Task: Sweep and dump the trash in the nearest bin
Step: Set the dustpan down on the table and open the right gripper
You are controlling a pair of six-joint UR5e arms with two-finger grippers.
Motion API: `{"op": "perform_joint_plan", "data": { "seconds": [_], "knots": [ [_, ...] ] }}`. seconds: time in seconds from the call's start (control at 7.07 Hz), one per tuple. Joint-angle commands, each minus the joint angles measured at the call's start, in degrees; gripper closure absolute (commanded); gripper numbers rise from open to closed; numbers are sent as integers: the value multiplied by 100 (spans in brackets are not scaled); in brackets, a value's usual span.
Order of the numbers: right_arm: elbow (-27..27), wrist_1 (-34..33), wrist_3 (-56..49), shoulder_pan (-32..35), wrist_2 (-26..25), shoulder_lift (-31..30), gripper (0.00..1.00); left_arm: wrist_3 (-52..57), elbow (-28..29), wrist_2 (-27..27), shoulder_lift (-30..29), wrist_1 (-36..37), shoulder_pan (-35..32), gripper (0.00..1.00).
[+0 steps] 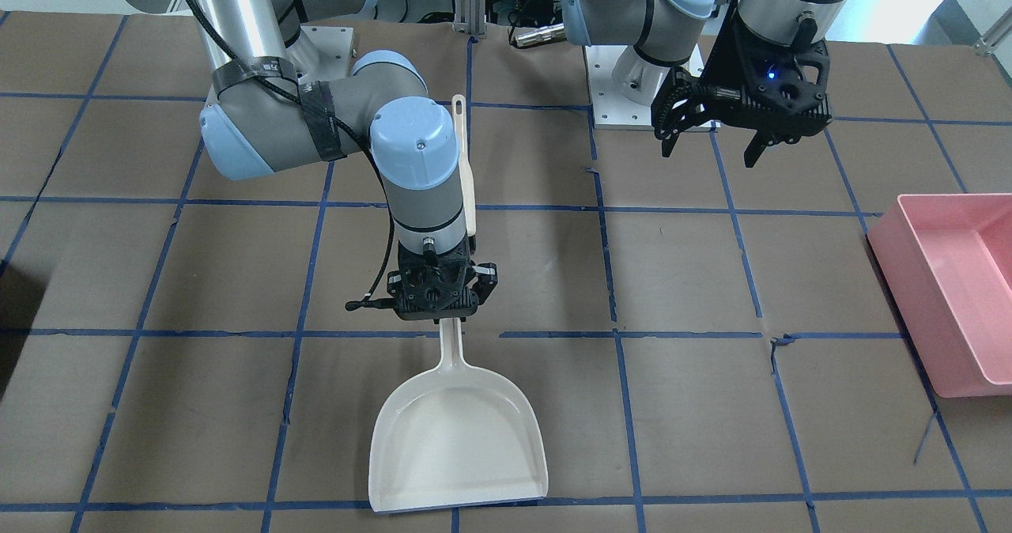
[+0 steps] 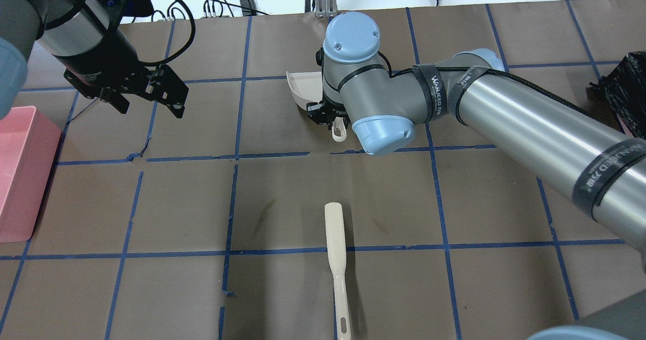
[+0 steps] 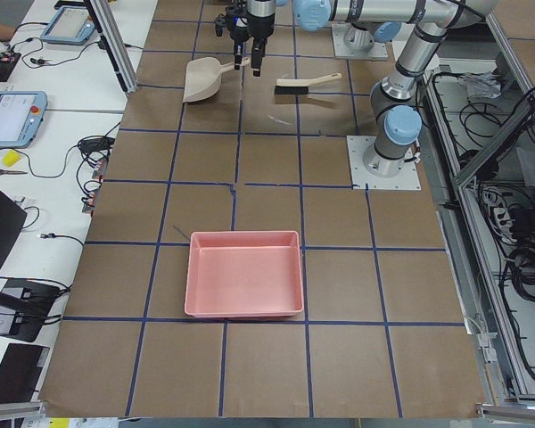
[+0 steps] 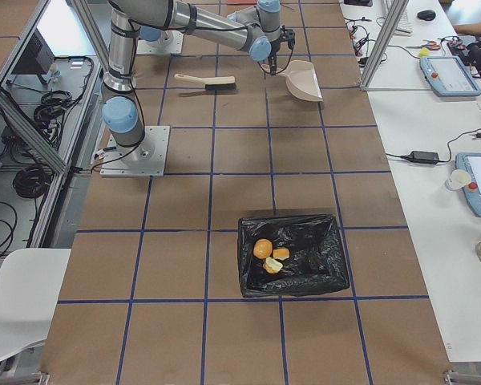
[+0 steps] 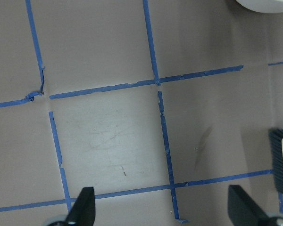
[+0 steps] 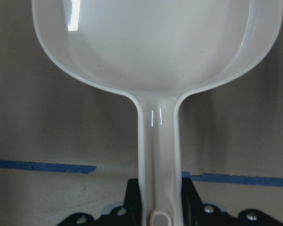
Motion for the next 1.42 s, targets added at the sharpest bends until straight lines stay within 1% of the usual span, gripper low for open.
{"op": "perform_joint_plan", "data": {
  "seconds": [0.0, 0.28, 0.42, 0.57, 0.71, 0.99, 1.13, 1.27],
  "knots": [
    [-8, -14, 98, 37, -44, 101, 96, -3, 23, -3, -94, -59, -34, 0],
    [-8, -14, 124, 37, -53, 145, 93, -3, 23, -3, -95, -148, -52, 0],
    [-17, -6, 246, 46, -36, 224, 83, -12, 23, -12, -95, -252, -70, 0],
    [-8, -40, 291, 46, -44, 233, 38, -282, 23, -90, -95, -253, -70, 0],
    [-52, -41, 344, 107, -36, 338, 16, -868, 23, -143, -86, -227, -78, 0],
    [-122, -102, 423, 125, -27, 418, 13, -935, 23, -152, -77, -227, -70, 0],
    [-279, -76, 432, 116, -44, 366, 12, -935, 23, -152, -77, -227, -70, 0],
    [-489, 28, 424, 47, -53, 270, 0, -935, 14, -152, -77, -227, -70, 0]
  ]
}}
